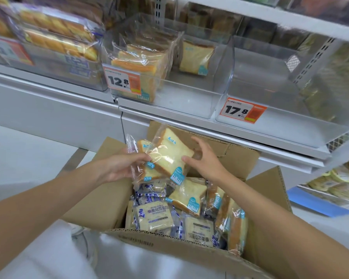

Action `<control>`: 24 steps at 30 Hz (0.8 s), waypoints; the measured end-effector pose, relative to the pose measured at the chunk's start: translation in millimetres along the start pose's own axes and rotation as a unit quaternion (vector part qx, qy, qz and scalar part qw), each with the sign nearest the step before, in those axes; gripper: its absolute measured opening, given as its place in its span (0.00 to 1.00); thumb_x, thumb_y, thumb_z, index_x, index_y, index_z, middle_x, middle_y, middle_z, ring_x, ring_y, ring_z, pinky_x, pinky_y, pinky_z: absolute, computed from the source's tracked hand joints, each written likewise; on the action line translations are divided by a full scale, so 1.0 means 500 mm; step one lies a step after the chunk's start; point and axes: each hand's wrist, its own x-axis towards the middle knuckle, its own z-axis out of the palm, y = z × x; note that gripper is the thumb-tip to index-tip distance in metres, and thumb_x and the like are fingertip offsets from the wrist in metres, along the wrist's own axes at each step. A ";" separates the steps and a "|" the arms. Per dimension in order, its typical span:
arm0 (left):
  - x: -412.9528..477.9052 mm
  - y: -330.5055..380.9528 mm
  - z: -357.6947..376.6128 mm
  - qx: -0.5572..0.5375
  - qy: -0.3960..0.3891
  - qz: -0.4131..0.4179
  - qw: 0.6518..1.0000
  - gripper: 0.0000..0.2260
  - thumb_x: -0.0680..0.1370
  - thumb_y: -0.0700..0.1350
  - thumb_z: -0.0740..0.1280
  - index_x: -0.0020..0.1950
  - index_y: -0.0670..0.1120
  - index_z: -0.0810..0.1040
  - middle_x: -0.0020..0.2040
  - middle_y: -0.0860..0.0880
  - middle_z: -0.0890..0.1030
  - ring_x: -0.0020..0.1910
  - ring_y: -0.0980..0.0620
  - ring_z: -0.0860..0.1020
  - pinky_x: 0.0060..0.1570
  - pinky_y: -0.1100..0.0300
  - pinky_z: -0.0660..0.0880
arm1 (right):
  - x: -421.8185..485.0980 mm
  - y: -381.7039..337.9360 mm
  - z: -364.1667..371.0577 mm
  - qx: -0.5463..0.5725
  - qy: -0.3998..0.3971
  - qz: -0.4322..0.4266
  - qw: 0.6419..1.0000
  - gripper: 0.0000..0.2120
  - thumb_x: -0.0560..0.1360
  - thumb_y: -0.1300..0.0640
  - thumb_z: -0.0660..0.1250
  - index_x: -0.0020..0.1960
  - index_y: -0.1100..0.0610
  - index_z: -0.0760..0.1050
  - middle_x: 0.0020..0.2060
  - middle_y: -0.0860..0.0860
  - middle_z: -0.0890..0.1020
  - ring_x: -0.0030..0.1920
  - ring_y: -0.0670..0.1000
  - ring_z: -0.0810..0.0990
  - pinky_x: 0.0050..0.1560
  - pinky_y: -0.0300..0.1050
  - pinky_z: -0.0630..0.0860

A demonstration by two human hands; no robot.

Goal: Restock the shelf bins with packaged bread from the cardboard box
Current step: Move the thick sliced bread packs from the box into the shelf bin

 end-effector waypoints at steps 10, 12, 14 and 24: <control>-0.015 0.027 0.035 0.096 0.027 0.111 0.989 0.31 0.66 0.43 0.79 0.65 0.53 0.69 0.57 0.49 0.81 0.54 0.48 0.81 0.49 0.54 0.78 | 0.022 -0.089 -0.023 -0.185 -0.096 -0.102 0.973 0.39 0.71 0.46 0.74 0.77 0.44 0.58 0.76 0.48 0.59 0.75 0.50 0.60 0.76 0.56 0.56; -0.018 0.047 0.034 0.142 0.017 0.151 0.978 0.38 0.61 0.47 0.81 0.68 0.53 0.69 0.57 0.48 0.81 0.53 0.50 0.82 0.48 0.57 0.78 | 0.027 -0.116 -0.046 -0.285 -0.117 -0.119 0.944 0.48 0.69 0.41 0.73 0.79 0.42 0.47 0.79 0.47 0.51 0.78 0.50 0.48 0.77 0.60 0.43; -0.027 0.078 0.033 0.167 0.000 0.189 0.968 0.34 0.60 0.46 0.79 0.65 0.55 0.72 0.54 0.50 0.84 0.51 0.52 0.82 0.47 0.58 0.79 | 0.028 -0.154 -0.070 -0.306 -0.139 -0.126 0.933 0.53 0.67 0.40 0.75 0.79 0.44 0.44 0.77 0.50 0.60 0.77 0.50 0.54 0.77 0.58 0.45; -0.083 0.331 0.032 0.337 0.051 0.405 0.849 0.43 0.64 0.50 0.81 0.75 0.52 0.64 0.70 0.57 0.69 0.69 0.58 0.67 0.65 0.63 0.67 | 0.040 -0.338 -0.204 -0.349 0.068 -0.234 0.905 0.24 0.63 0.46 0.76 0.49 0.50 0.65 0.37 0.44 0.75 0.37 0.50 0.75 0.37 0.45 0.66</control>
